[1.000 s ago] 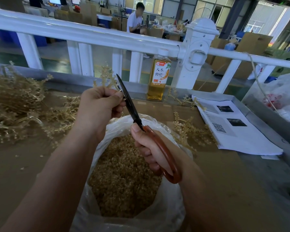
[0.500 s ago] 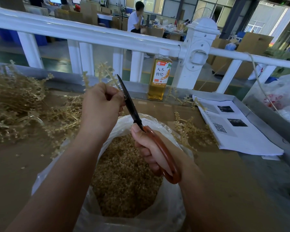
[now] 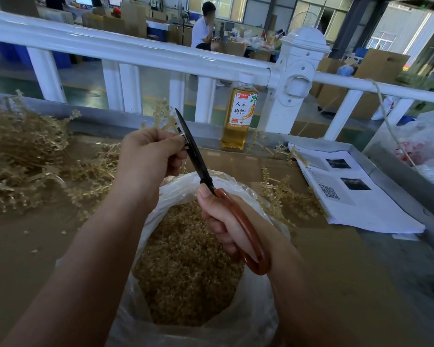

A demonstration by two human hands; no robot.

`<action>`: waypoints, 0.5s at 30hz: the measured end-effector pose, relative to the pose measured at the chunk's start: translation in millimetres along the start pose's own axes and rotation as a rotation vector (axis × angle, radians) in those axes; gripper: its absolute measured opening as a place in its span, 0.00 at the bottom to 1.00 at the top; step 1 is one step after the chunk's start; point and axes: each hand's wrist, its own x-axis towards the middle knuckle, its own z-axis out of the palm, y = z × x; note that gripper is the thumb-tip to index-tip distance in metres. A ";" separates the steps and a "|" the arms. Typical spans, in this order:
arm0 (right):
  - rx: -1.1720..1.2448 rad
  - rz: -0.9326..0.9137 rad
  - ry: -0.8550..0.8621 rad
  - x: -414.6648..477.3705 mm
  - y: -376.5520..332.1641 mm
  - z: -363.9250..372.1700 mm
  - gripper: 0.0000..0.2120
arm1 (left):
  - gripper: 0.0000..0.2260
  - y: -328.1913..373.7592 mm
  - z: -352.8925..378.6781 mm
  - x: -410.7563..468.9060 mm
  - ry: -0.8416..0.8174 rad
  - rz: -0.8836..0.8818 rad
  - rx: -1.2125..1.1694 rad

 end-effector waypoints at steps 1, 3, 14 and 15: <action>0.046 0.024 -0.010 2.2 -1.3 -0.1 0.14 | 0.10 0.2 0.1 -0.1 -0.008 -0.007 -0.005; -0.001 0.030 0.047 6.2 -0.8 0.1 0.16 | 0.09 0.3 0.9 -0.9 -0.027 -0.017 -0.012; -0.072 0.031 0.126 8.4 -2.0 0.4 0.19 | 0.09 -0.4 0.7 -0.7 -0.078 -0.045 -0.033; -0.028 0.021 0.070 6.5 -2.8 0.1 0.18 | 0.09 -0.4 0.5 -0.6 -0.081 -0.049 -0.042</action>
